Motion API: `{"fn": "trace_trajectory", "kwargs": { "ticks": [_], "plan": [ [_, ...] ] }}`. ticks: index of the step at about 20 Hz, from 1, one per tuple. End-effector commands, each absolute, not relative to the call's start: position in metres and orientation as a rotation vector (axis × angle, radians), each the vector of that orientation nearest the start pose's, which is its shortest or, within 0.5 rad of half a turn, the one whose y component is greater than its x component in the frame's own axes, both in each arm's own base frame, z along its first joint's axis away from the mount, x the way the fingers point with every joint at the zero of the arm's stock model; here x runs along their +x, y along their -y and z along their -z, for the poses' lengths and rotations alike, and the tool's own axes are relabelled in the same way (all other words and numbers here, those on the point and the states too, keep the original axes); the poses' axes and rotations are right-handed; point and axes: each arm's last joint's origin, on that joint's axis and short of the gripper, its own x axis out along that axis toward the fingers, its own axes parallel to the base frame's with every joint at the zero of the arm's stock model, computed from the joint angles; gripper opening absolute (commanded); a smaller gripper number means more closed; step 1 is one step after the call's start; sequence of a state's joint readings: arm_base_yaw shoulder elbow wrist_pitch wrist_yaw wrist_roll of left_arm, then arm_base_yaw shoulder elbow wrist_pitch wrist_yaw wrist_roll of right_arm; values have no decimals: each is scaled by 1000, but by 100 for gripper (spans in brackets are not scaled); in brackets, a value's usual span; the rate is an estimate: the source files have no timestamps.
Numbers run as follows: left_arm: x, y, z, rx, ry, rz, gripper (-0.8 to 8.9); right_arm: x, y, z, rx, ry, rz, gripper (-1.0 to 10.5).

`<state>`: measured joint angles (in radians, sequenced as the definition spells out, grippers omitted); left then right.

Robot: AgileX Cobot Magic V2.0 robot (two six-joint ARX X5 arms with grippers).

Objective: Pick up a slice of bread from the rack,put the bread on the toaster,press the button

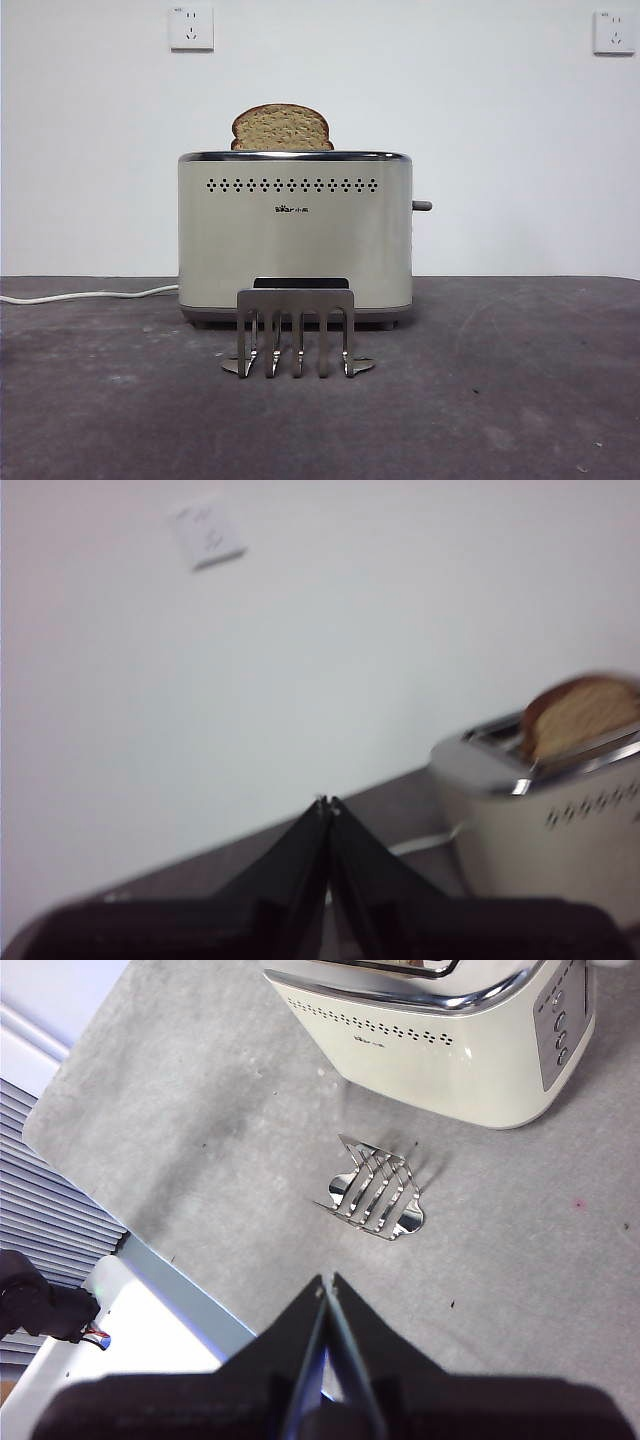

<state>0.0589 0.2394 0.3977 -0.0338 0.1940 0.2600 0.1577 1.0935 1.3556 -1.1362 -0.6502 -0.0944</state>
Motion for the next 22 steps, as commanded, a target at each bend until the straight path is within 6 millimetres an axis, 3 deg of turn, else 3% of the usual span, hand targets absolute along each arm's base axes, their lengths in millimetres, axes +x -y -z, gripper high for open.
{"fn": "trace_trajectory", "kwargs": {
  "ticks": [1,7,11,15,22],
  "plan": [
    [93,-2,-247,254,101,65,-4,173,-45,-388,128,-833,-794,1],
    [96,-4,-185,221,10,9,-3,173,-45,-388,128,-833,-794,1],
    [97,-4,-159,146,-50,15,-3,173,-45,-388,128,-833,-794,1],
    [96,-4,-148,103,-168,27,-3,173,-45,-388,127,-833,-794,1],
    [96,-4,-147,-13,-176,11,-3,173,-45,-388,127,-833,-794,1]
  ]
}}
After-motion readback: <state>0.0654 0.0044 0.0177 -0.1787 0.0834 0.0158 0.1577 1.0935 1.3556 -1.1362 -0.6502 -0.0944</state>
